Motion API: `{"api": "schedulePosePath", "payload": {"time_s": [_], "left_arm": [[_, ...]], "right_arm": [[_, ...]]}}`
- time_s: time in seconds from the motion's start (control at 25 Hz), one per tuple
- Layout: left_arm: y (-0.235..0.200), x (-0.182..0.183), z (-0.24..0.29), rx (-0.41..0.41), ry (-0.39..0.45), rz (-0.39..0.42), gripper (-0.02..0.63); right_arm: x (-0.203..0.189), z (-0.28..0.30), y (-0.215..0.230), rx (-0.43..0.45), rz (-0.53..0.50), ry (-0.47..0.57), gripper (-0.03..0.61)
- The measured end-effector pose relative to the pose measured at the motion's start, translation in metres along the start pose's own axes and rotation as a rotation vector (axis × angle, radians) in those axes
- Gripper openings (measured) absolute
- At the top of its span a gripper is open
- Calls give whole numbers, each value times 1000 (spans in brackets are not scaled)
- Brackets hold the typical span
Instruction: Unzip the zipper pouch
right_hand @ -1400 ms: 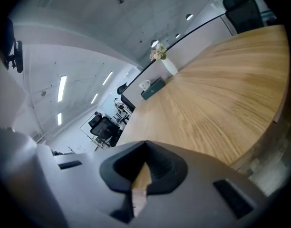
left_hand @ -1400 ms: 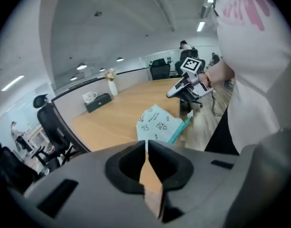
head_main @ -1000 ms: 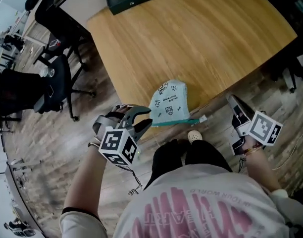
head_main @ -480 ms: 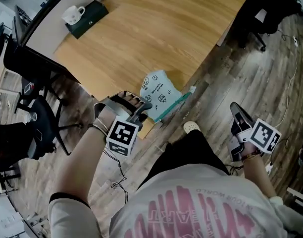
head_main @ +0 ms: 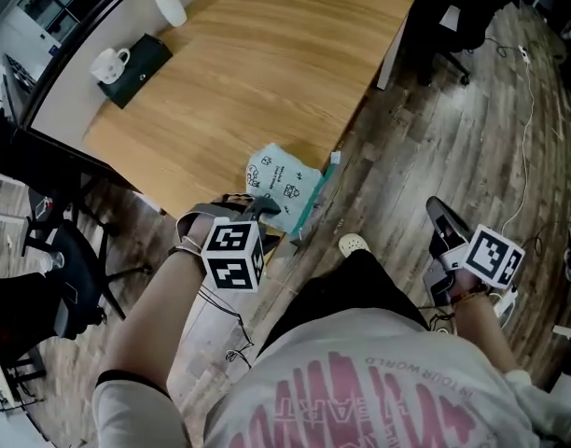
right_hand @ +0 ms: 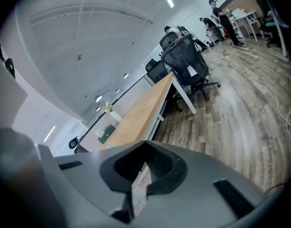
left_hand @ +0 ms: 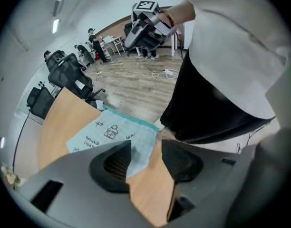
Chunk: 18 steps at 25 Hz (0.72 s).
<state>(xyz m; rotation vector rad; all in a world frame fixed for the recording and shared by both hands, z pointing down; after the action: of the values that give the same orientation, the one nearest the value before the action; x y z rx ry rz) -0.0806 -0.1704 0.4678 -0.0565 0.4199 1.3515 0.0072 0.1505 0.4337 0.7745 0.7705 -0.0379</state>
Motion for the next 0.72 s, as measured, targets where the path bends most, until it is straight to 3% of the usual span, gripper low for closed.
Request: {"api": "schedulePosePath", "payload": {"time_s": [0.08,0.28,0.52,0.72], "left_arm": [[1,9,2,-2,11,-19,206],[3,16,18,-10,-50,-44,202],[2,14,23,-37,-37,-244,151],[-2,16,23,-32,26,-400,33]], "right_arm": [[3,0,1,3,7,9,-3],[7,0,2,17,6,8,-3],[10,0,8,17,13,-1,-3],[20,7,8,39,7,-1,-3]]}}
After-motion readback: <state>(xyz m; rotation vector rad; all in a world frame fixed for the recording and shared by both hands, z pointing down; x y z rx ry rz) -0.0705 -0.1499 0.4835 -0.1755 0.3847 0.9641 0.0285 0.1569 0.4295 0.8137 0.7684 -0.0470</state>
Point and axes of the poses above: the fingertips, and each gripper's own axes: z forward along the fingers, y to its right, x out of its top, the point moved 7 cm from there along -z, backward along the fingers, and after that the axes turned 5 degrees about -z, right-handed, at the moved point
